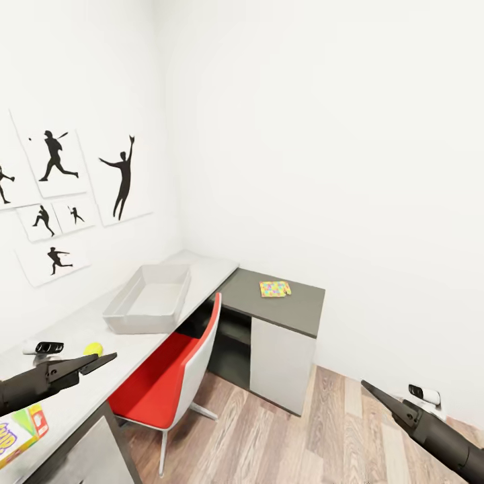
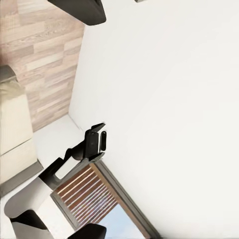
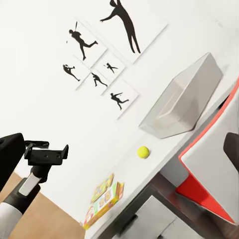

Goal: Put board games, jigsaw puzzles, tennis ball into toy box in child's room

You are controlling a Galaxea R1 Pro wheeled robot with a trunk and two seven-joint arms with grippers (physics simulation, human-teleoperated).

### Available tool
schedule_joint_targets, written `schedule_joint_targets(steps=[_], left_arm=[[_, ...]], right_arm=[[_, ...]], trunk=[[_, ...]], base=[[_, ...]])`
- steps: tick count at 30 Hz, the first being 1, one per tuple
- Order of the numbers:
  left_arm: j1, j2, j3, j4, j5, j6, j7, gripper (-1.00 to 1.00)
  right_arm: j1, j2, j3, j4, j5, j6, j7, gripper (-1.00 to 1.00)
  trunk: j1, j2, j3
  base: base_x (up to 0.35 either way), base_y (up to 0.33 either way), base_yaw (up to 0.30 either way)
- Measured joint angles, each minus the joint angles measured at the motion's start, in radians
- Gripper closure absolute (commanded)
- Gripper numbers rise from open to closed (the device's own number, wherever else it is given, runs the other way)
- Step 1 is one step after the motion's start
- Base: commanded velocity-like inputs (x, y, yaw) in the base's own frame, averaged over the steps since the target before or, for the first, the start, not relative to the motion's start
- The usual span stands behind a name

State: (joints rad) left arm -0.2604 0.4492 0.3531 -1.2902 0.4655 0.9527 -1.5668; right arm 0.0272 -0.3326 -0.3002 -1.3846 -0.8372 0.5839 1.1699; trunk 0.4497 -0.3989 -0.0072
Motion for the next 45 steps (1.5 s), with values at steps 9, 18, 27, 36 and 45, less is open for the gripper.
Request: schedule_joint_targets(steps=[9, 18, 27, 36, 45], left_arm=[[0.000, 0.000, 0.001, 0.000, 0.000, 0.000, 0.000, -1.00], [0.000, 0.000, 0.001, 0.000, 0.001, 0.000, 0.000, -1.00], [0.000, 0.000, 0.001, 0.000, 0.001, 0.000, 0.000, -1.00], [0.000, 0.000, 0.001, 0.000, 0.001, 0.000, 0.000, -1.00], [0.000, 0.000, 0.001, 0.000, 0.001, 0.000, 0.000, -1.00]], right_arm=[[0.000, 0.000, 0.000, 0.000, 0.000, 0.000, 0.000, -1.00], [0.000, 0.000, 0.000, 0.000, 0.000, 0.000, 0.000, -1.00], [0.000, 0.000, 0.001, 0.001, 0.000, 0.000, 0.000, -1.00], [0.000, 0.000, 0.001, 0.000, 0.000, 0.000, 0.000, -1.00], [-0.002, 0.000, 0.001, 0.001, 0.000, 0.000, 0.000, -1.00]], trunk=[[0.000, 0.000, 0.005], [0.000, -0.001, 0.011], [0.000, -0.001, 0.018], [0.000, -0.001, 0.024], [0.000, -0.001, 0.030]], base=[[-0.171, 0.000, -0.278], [-0.193, 0.000, -0.278], [-0.142, 0.000, -0.278], [-0.131, 0.000, -0.278], [-0.143, 0.000, -0.278]])
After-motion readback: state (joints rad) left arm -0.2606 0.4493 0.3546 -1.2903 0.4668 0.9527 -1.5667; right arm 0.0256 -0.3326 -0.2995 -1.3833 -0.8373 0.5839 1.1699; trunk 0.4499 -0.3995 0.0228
